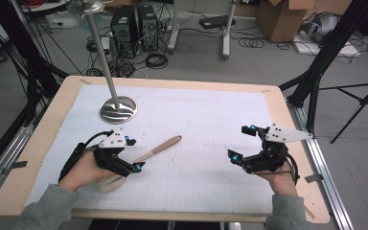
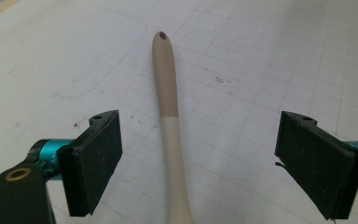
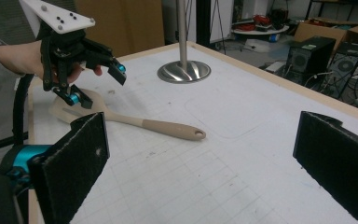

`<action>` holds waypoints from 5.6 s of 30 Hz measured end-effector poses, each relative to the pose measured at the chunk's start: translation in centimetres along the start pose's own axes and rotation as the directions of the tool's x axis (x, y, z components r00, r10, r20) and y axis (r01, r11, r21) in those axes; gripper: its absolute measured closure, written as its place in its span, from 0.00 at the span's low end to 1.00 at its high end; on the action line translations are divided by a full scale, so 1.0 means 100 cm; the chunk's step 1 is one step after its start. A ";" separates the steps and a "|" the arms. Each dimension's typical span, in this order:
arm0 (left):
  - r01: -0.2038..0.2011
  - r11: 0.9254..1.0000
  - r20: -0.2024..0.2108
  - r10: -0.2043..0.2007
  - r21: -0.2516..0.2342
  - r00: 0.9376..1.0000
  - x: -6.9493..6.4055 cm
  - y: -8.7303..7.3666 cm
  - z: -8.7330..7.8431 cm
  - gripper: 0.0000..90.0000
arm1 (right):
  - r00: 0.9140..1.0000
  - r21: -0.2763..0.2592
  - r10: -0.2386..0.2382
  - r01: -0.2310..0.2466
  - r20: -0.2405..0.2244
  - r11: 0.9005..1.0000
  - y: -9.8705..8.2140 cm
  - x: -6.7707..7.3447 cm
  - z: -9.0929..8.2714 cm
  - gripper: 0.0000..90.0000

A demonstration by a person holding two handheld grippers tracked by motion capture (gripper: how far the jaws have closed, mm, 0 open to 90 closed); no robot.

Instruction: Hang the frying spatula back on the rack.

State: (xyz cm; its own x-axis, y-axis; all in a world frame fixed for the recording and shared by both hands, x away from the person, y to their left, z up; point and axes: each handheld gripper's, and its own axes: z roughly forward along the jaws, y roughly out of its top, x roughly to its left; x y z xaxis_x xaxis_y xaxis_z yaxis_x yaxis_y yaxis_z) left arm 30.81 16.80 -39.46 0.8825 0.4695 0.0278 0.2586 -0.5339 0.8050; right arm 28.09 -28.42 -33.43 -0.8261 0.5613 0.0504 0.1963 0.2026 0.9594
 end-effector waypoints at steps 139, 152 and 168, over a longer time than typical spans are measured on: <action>0.010 0.982 -0.007 -0.009 0.191 1.000 0.020 -0.007 0.015 0.86 | 1.000 0.019 0.022 -0.023 0.018 1.000 -0.006 0.003 -0.010 0.03; 0.046 0.992 -0.032 -0.042 0.121 0.999 0.031 -0.008 -0.010 0.86 | 1.000 0.019 0.020 -0.021 0.021 1.000 -0.006 0.002 -0.011 0.03; 0.055 0.996 -0.021 -0.054 0.075 0.998 0.043 -0.015 -0.034 0.86 | 1.000 0.021 0.019 -0.019 0.021 1.000 -0.007 0.002 -0.010 0.03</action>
State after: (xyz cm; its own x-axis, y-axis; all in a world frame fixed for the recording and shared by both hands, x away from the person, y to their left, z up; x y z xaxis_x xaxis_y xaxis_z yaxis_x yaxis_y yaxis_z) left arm 32.87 22.04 -38.57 0.8587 0.5124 -0.0028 0.3358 -0.5586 0.7584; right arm 27.26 -29.26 -33.80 -0.8109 0.5819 0.0623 0.2230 0.2088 0.9522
